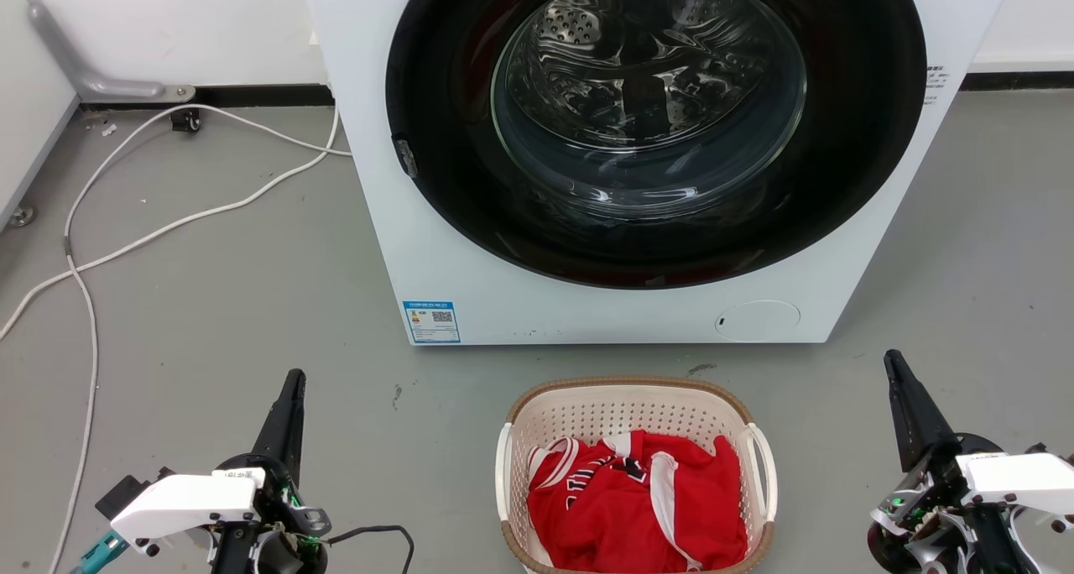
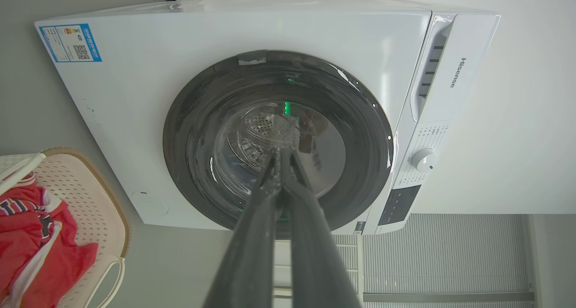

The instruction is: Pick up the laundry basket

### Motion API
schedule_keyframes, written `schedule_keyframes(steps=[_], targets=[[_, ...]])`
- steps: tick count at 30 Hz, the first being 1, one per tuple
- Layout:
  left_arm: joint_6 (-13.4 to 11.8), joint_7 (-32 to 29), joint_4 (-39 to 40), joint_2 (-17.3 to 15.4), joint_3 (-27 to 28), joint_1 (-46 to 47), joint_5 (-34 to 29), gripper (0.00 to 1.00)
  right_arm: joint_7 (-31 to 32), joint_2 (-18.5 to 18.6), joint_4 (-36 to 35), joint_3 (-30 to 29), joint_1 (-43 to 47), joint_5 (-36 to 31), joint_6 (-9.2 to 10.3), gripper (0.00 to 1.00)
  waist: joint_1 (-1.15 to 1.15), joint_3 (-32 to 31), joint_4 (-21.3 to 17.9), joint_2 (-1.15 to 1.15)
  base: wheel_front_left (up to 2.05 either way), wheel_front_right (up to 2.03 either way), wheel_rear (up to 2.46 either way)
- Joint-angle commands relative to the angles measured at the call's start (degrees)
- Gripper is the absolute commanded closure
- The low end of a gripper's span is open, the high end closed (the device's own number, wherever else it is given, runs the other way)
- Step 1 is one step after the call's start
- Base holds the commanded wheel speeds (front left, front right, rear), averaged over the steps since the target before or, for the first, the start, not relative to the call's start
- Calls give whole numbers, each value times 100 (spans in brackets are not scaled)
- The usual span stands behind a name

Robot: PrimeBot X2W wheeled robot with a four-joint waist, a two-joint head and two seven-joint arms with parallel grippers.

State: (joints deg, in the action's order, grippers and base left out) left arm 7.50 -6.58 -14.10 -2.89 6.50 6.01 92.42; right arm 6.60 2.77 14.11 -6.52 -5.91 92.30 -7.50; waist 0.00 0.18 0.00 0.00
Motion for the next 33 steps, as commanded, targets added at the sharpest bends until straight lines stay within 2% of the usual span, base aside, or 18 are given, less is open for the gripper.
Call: schedule_keyframes(steps=[1, 22, 23, 29, 33], targets=[[13, -12, -1, 4, 13, 46, 0, 100, 7, 19, -15, -4, -57, 23, 2, 100, 0, 0, 0, 0, 0, 0, 0], [13, -12, -1, 4, 13, 46, 0, 100, 7, 19, -15, -4, -57, 23, 2, 100, 0, 0, 0, 0, 0, 0, 0], [0, 1, -4, 0, -1, 0, 0, 0, -2, 0, 5, 0, 1, -1, 0, 0, 0, 0, 0, 0, 0, 0, 0], [-1, 119, -14, 13, -7, -108, -94, 0, -118, -10, 83, 37, 98, -112, 0, 0, 0, 3, 2, 0, 0, 0, 0], [-2, 235, 85, 12, 47, -124, -419, 0, -234, -8, 17, 18, 101, -486, 0, 0, 0, 6, 5, 0, 0, 0, 0]])
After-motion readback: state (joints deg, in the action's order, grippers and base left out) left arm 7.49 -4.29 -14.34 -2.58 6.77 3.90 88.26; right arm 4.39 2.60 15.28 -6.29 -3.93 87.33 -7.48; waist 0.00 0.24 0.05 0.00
